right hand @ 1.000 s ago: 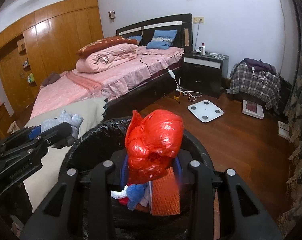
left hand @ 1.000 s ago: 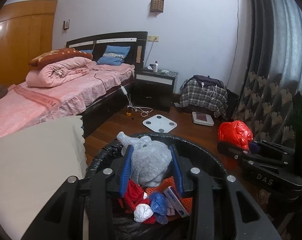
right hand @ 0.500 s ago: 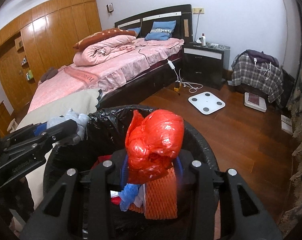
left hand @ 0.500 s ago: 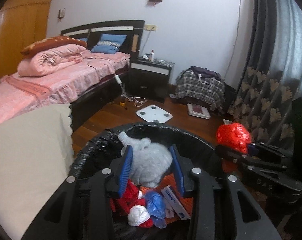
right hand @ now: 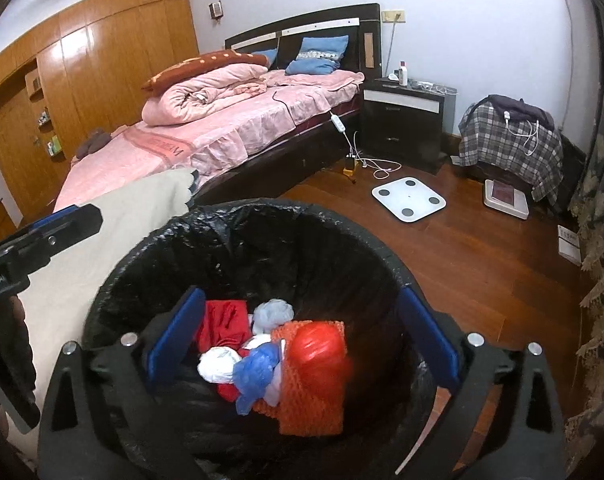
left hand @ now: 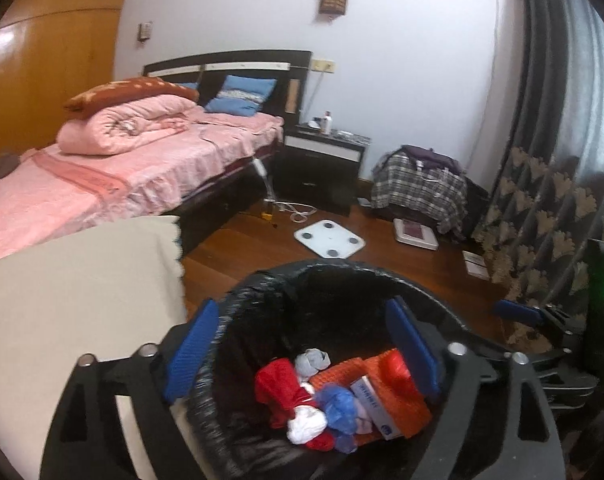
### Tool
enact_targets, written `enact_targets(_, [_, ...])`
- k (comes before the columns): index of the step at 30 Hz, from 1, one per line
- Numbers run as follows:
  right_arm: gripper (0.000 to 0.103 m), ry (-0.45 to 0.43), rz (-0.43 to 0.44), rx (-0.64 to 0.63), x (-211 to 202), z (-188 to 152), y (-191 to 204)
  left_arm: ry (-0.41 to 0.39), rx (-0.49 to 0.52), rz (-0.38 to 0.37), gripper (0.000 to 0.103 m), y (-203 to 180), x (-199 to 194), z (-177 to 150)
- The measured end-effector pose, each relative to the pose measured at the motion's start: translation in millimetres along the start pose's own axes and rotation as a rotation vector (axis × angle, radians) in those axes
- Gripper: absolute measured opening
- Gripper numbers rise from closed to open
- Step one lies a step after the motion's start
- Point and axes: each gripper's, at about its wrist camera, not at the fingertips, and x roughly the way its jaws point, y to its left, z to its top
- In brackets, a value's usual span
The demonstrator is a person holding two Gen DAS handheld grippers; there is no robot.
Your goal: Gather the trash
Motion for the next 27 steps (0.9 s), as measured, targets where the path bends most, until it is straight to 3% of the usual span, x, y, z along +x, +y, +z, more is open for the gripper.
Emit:
enact_targets(13, [0.097, -0.056, 0.059, -0.048, -78, 16, 37, -0.028, -0.025, 0.134, 0.097, 8, -91, -7])
enact_targets(27, [0.098, -0.098, 0.126, -0.082, -148, 21, 73, -0.106, -0.01, 0.173, 0.097, -8, -173, -4])
